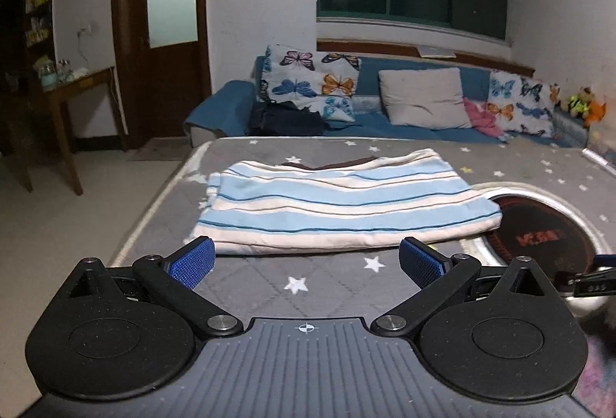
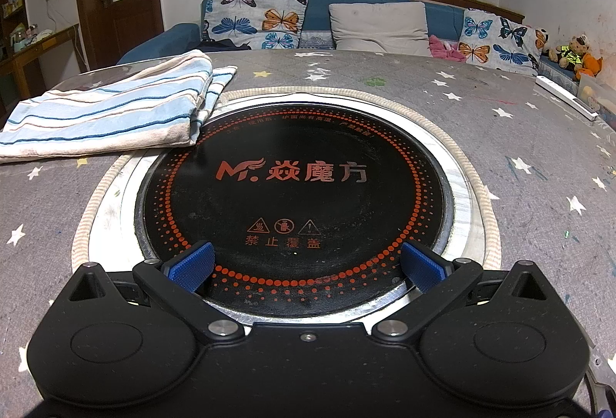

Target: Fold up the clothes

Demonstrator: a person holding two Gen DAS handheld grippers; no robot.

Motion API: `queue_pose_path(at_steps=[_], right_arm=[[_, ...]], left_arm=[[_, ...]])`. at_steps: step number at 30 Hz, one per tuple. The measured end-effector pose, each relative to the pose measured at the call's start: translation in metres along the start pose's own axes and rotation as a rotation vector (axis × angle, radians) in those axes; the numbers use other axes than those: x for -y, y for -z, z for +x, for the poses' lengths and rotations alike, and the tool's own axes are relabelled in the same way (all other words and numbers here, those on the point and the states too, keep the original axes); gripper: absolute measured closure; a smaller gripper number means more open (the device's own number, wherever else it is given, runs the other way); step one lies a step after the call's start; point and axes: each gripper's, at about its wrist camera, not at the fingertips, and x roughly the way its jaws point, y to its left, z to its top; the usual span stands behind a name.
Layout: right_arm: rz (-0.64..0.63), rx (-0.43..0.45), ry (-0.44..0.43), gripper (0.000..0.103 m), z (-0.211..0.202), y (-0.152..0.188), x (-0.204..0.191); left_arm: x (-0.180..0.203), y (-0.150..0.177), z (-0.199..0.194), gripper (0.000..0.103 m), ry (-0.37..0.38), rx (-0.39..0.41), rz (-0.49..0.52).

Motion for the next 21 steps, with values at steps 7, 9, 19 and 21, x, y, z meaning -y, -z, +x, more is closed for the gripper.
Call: queue_pose_path(at_steps=[7,9,19,21], right_arm=[[0.0,0.0,0.0,0.0,0.0,0.0,0.0],[0.0,0.0,0.0,0.0,0.0,0.0,0.0],[0.0,0.0,0.0,0.0,0.0,0.0,0.0],[0.0,0.0,0.0,0.0,0.0,0.0,0.0]], left_arm=[[-0.001,0.005,0.002,0.0,-0.016,-0.009,0.01],[0.001,0.007,0.002,0.0,-0.008,-0.008,0.025],[-0.002,0.013,0.006,0.0,0.0,0.012,-0.003],[-0.004,0.018,0.0,0.0,0.012,0.068,-0.012]])
